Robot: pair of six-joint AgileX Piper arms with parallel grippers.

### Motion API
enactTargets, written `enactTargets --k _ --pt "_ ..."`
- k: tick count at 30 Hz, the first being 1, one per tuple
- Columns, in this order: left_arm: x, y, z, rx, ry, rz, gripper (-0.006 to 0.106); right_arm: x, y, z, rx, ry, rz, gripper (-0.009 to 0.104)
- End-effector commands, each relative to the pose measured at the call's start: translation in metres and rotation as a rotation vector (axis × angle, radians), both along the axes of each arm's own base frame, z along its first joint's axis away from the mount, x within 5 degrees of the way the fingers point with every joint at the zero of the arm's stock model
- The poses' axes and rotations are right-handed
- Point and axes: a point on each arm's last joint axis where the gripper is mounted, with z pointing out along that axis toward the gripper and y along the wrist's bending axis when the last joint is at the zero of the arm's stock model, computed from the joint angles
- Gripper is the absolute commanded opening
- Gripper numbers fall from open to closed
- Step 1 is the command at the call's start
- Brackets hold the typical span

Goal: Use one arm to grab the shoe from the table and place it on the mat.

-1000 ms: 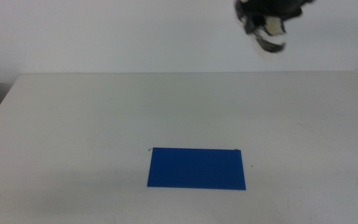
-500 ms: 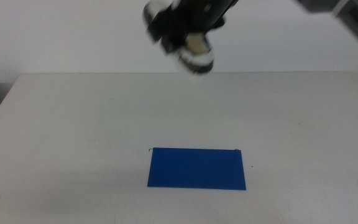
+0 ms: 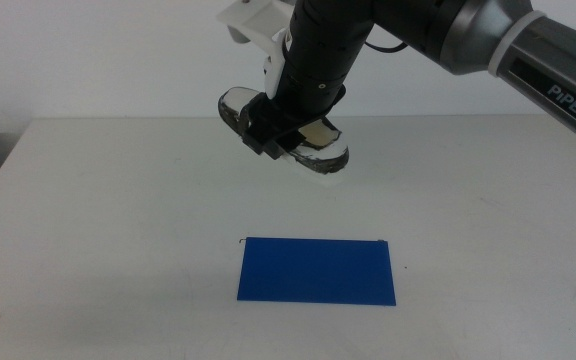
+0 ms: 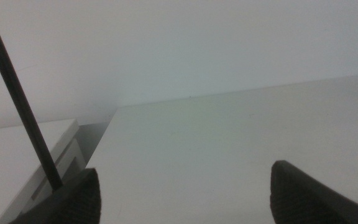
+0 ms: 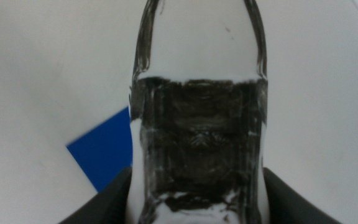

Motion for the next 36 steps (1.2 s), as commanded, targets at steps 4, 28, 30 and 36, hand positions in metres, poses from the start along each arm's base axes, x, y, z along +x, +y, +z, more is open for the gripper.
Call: enactTargets --k 4,28,30,36 --pt "0.0 -0.001 0.006 -0.012 -0.084 -0.01 0.094 -0.015 -0.013 0.036 -0.071 -0.135 0.217 -0.004" --pt "0.0 -0.001 0.006 -0.012 -0.084 -0.01 0.094 -0.006 -0.019 -0.015 -0.16 -0.049 0.451 -0.004" --pt "0.0 -0.001 0.006 -0.012 -0.084 -0.01 0.094 -0.003 -0.023 -0.024 -0.162 -0.025 0.441 -0.004" --pt "0.0 -0.001 0.006 -0.012 -0.084 -0.01 0.094 0.002 -0.028 -0.048 -0.148 -0.002 0.426 -0.004"
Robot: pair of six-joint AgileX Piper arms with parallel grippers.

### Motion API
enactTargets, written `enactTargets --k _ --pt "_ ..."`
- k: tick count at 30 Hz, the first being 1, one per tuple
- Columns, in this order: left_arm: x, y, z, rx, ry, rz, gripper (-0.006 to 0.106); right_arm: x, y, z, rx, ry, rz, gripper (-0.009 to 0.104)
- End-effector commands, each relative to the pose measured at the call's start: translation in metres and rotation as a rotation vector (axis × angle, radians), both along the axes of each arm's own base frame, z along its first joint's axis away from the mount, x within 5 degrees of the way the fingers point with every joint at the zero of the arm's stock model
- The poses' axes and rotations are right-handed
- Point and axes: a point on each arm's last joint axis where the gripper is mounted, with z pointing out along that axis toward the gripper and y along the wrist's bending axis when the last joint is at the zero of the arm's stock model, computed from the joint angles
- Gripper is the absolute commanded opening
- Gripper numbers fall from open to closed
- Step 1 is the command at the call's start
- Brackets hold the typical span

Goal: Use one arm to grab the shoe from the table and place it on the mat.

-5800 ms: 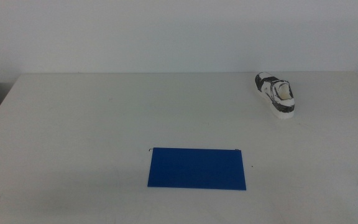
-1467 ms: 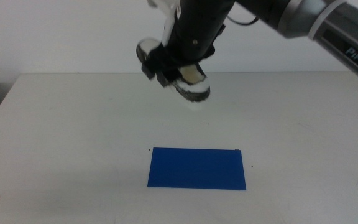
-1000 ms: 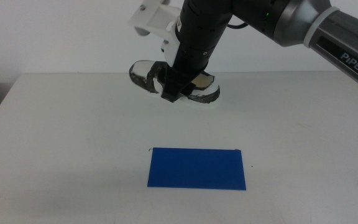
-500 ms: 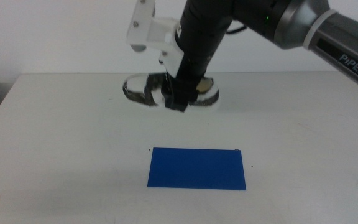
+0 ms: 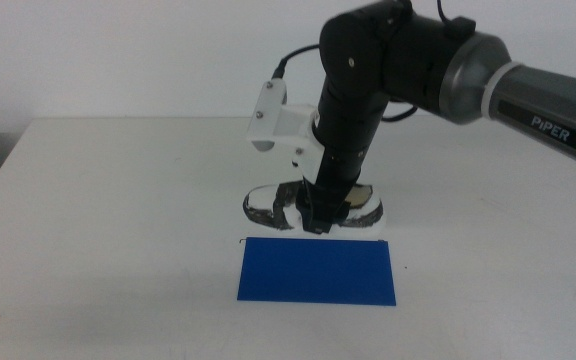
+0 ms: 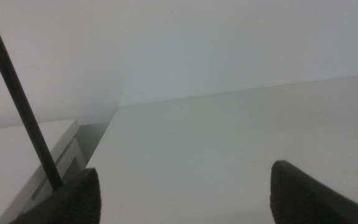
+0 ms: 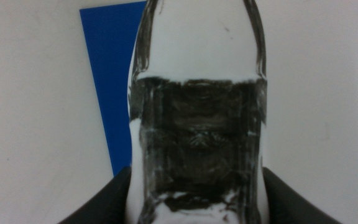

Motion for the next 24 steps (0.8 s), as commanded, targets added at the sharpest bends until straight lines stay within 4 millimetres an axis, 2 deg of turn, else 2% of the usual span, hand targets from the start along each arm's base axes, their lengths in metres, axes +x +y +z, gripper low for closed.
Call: enactTargets --k 1,12,24 --pt "0.0 -0.001 0.006 -0.012 -0.084 -0.01 0.094 -0.004 -0.008 0.031 0.084 -0.093 0.005 -0.004" --pt "0.0 -0.001 0.006 -0.012 -0.084 -0.01 0.094 -0.005 -0.011 -0.022 0.085 -0.081 0.054 -0.004" --pt "0.0 -0.001 0.006 -0.012 -0.084 -0.01 0.094 0.003 -0.006 -0.055 0.083 -0.089 0.061 -0.004"
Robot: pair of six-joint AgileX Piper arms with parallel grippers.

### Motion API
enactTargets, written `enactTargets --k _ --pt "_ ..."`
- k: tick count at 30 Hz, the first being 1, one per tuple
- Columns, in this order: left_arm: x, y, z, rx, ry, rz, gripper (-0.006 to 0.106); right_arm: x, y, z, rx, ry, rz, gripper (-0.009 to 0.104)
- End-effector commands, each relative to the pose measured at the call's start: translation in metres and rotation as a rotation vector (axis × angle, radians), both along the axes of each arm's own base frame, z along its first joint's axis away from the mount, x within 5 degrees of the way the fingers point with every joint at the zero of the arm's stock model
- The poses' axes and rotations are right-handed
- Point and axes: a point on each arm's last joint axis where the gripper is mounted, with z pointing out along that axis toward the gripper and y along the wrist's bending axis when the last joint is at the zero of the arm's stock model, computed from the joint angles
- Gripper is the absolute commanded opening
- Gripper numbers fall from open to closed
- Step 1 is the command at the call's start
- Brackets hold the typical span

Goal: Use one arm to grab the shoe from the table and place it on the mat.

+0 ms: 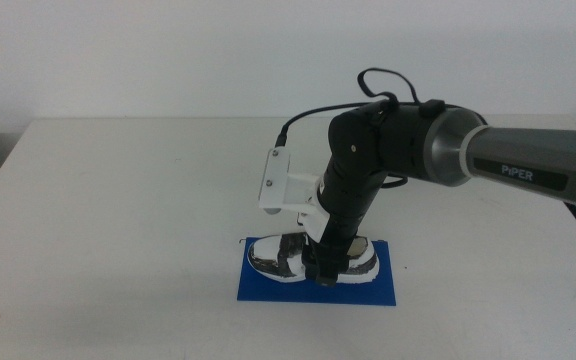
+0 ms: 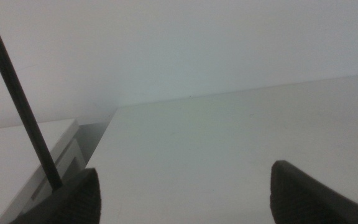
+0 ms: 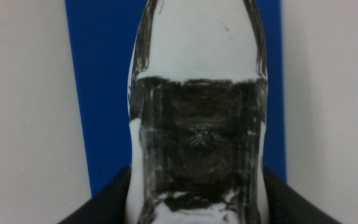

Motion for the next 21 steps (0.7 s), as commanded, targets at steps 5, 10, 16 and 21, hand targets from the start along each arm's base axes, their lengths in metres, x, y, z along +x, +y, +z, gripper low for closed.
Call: enactTargets --k 5,10,16,21 --pt "0.0 -0.001 0.006 -0.012 -0.084 -0.01 0.094 0.004 -0.003 0.025 0.042 -0.08 0.002 -0.004" --pt "0.0 -0.001 0.006 -0.012 -0.084 -0.01 0.094 0.005 -0.002 0.022 0.038 -0.076 0.009 0.008" --pt "0.0 -0.001 0.006 -0.012 -0.084 -0.01 0.094 0.003 -0.004 0.037 0.058 -0.107 0.009 0.088" --pt "0.0 -0.001 0.006 -0.012 -0.084 -0.01 0.094 -0.006 -0.022 0.094 0.158 -0.19 -0.096 0.092"
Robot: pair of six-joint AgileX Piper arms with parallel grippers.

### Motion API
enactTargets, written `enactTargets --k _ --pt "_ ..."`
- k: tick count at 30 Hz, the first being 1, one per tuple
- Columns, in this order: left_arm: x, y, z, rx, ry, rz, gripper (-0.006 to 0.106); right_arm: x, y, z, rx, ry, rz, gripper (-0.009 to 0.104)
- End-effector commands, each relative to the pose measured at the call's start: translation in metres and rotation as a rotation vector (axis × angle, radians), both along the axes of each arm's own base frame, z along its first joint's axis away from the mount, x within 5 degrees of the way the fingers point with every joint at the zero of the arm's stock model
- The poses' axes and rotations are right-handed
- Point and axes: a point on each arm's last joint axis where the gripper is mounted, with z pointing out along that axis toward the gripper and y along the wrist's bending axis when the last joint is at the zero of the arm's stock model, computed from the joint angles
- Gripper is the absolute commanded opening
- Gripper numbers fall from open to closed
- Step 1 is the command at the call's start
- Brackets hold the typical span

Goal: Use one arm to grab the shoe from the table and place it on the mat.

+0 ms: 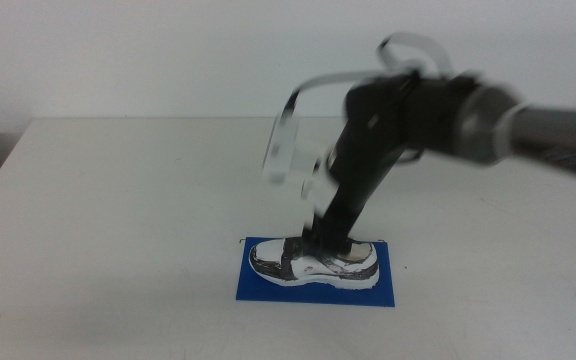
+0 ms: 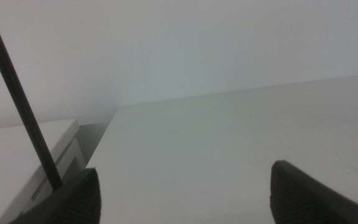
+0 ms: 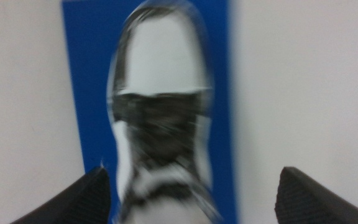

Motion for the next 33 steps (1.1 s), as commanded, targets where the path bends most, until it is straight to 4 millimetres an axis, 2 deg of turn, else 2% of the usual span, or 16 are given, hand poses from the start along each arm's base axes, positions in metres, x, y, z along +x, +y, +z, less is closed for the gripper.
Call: enactTargets --k 1,6,8,11,14,17,21,27,33 --pt "0.0 -0.001 0.006 -0.012 -0.084 -0.01 0.094 -0.004 -0.02 0.07 0.121 -0.147 -0.083 0.092" --pt "0.0 -0.001 0.006 -0.012 -0.084 -0.01 0.094 -0.019 -0.073 0.145 0.247 -0.278 -0.368 0.092" --pt "0.0 -0.001 0.006 -0.012 -0.084 -0.01 0.094 -0.028 -0.097 0.167 0.309 -0.32 -0.513 0.092" --pt "0.0 -0.001 0.006 -0.012 -0.084 -0.01 0.094 -0.047 -0.137 0.187 0.418 -0.395 -0.702 0.092" --pt "0.0 -0.001 0.006 -0.012 -0.084 -0.01 0.094 -0.075 -0.173 0.2 0.535 -0.486 -0.824 0.092" --pt "0.0 -0.001 0.006 -0.012 -0.084 -0.01 0.094 -0.105 -0.199 0.196 0.595 -0.548 -0.897 0.092" --pt "0.0 -0.001 0.006 -0.012 -0.084 -0.01 0.094 -0.145 -0.222 0.176 0.587 -0.577 -0.954 0.092" --pt "0.0 -0.001 0.006 -0.012 -0.084 -0.01 0.094 -0.197 -0.23 0.149 0.637 -0.581 -0.963 0.092" --pt "0.0 -0.001 0.006 -0.012 -0.084 -0.01 0.094 -0.241 -0.236 0.107 0.787 -0.727 -0.908 0.092"
